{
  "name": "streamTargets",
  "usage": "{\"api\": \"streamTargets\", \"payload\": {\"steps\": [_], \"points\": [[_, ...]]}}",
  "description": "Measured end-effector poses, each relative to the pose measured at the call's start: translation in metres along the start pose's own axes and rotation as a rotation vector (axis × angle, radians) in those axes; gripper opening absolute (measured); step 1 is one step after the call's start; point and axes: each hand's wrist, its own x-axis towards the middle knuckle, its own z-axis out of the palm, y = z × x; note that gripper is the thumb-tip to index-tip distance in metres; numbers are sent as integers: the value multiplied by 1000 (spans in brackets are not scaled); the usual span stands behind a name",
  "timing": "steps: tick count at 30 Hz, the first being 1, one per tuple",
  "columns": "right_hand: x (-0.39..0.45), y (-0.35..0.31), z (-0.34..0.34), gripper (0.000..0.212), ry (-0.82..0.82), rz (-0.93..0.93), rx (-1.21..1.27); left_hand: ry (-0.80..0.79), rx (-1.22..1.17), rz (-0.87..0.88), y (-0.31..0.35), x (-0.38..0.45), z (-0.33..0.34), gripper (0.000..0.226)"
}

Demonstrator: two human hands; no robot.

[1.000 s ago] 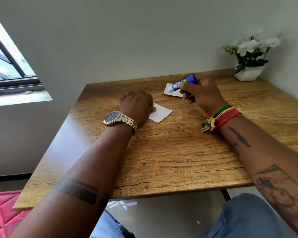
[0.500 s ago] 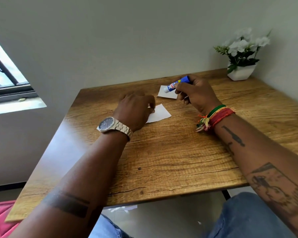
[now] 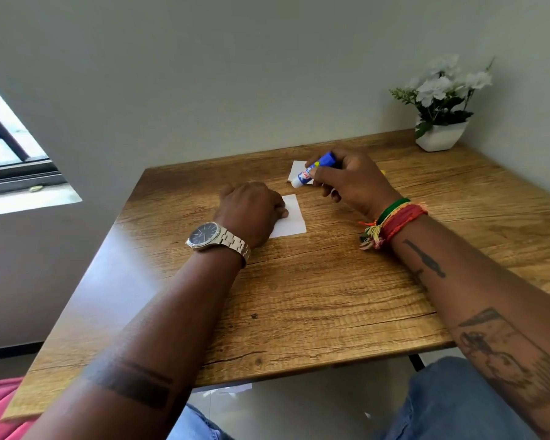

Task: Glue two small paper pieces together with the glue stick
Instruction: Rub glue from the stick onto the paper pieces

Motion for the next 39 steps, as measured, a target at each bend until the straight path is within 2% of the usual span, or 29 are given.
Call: {"api": "streamTargets", "payload": {"steps": [4,10,20,29,39], "points": [[-1,3,6,13,-78,-26,-128,16,-4,1,-2,-1,0,25],[0,2,13,21,-84,-81,-300,12,-62,-34,-4,0,-1,27],[3,1,18,28,-81,-94,-411,-9,-109,-80,-6,0,-2,27],[4,0,18,12,-112,-123,-489,-27,-139,-101,-9,0,0,28],[-7,-10,11,22,-196,-97,-495,-15,-145,-119,-10,1,2,28]]}}
